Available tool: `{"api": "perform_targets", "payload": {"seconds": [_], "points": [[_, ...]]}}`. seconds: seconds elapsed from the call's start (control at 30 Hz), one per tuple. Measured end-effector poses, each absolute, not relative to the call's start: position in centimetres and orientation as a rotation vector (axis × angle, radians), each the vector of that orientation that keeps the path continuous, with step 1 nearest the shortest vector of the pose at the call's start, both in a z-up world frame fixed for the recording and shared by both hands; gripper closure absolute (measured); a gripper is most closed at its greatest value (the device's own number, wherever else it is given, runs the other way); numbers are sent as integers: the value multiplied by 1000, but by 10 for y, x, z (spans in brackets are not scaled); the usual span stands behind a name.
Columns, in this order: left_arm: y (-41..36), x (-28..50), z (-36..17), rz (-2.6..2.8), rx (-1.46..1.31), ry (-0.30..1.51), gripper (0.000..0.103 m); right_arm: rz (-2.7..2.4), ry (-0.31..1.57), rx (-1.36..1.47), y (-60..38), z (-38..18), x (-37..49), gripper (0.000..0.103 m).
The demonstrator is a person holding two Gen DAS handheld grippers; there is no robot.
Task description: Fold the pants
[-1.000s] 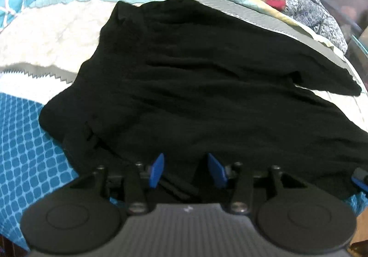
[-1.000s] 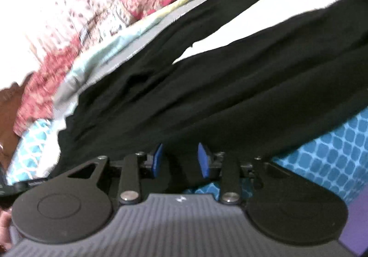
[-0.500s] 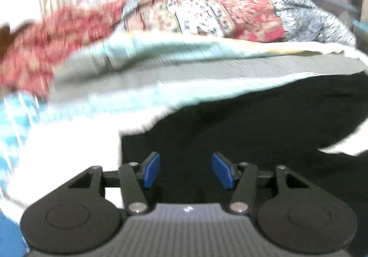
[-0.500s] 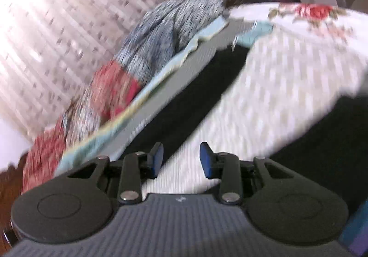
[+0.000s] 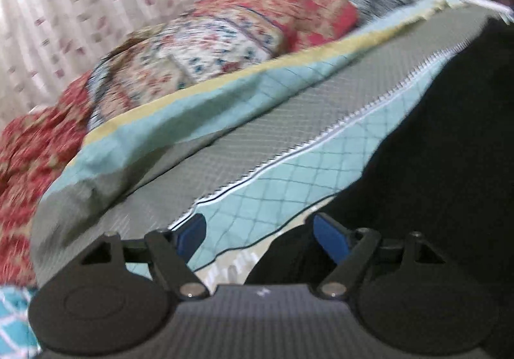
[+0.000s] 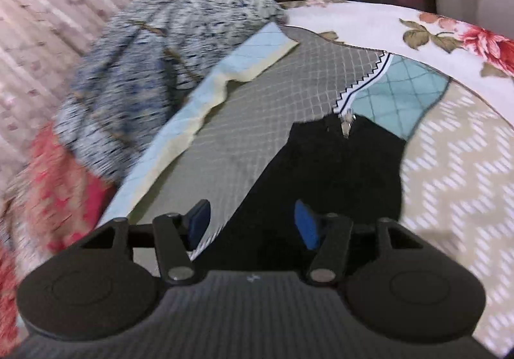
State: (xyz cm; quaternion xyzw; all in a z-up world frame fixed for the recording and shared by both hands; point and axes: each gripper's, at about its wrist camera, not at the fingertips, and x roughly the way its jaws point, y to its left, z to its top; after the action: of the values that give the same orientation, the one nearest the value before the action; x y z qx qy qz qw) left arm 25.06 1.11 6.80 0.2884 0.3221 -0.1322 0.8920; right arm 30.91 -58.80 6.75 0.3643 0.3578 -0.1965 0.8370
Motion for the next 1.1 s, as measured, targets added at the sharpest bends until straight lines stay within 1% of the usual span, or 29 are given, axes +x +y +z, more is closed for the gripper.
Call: {"api": "perform_targets", "payload": {"seconds": [0.03, 0.07, 0.13, 0.17, 0.23, 0.27, 0.3, 0.33, 0.37, 0.4, 0.43, 0.47, 0.67, 0.73, 0.87, 1.0, 1.1], "points": [[10, 254, 62, -292, 609, 673, 26, -446, 776, 749, -588, 63, 320, 36], [8, 256, 57, -309, 613, 677, 27, -487, 793, 723, -587, 57, 331, 34], [6, 258, 48, -339, 613, 680, 27, -552, 810, 684, -588, 46, 350, 34], [5, 259, 44, -350, 613, 681, 32, -569, 817, 657, -588, 41, 359, 34], [1, 259, 33, -368, 629, 701, 58, -601, 861, 573, -586, 30, 377, 33], [-3, 258, 26, -375, 654, 724, 82, -599, 897, 526, -583, 22, 383, 33], [-6, 256, 21, -378, 676, 730, 85, -606, 904, 480, -579, 17, 385, 34], [-8, 253, 18, -374, 699, 710, 86, -621, 895, 439, -575, 16, 383, 40], [-9, 251, 17, -370, 713, 703, 88, -636, 886, 425, -575, 17, 378, 58], [-9, 251, 18, -363, 709, 701, 89, -622, 875, 451, -579, 19, 373, 70], [-8, 251, 21, -354, 696, 700, 90, -606, 863, 504, -586, 22, 365, 89], [-8, 250, 25, -339, 685, 693, 91, -600, 842, 567, -595, 27, 354, 96], [-12, 210, 71, -268, 671, 577, 91, -513, 612, 760, -619, 87, 269, 96], [-11, 184, 90, -251, 671, 527, 91, -484, 547, 790, -622, 110, 232, 98], [-11, 119, 118, -217, 657, 445, 92, -448, 451, 816, -625, 148, 144, 98], [-14, 39, 128, -206, 677, 374, 91, -435, 394, 835, -622, 160, 57, 98], [-18, -16, 122, -205, 698, 358, 91, -454, 361, 853, -615, 144, -20, 98]]}}
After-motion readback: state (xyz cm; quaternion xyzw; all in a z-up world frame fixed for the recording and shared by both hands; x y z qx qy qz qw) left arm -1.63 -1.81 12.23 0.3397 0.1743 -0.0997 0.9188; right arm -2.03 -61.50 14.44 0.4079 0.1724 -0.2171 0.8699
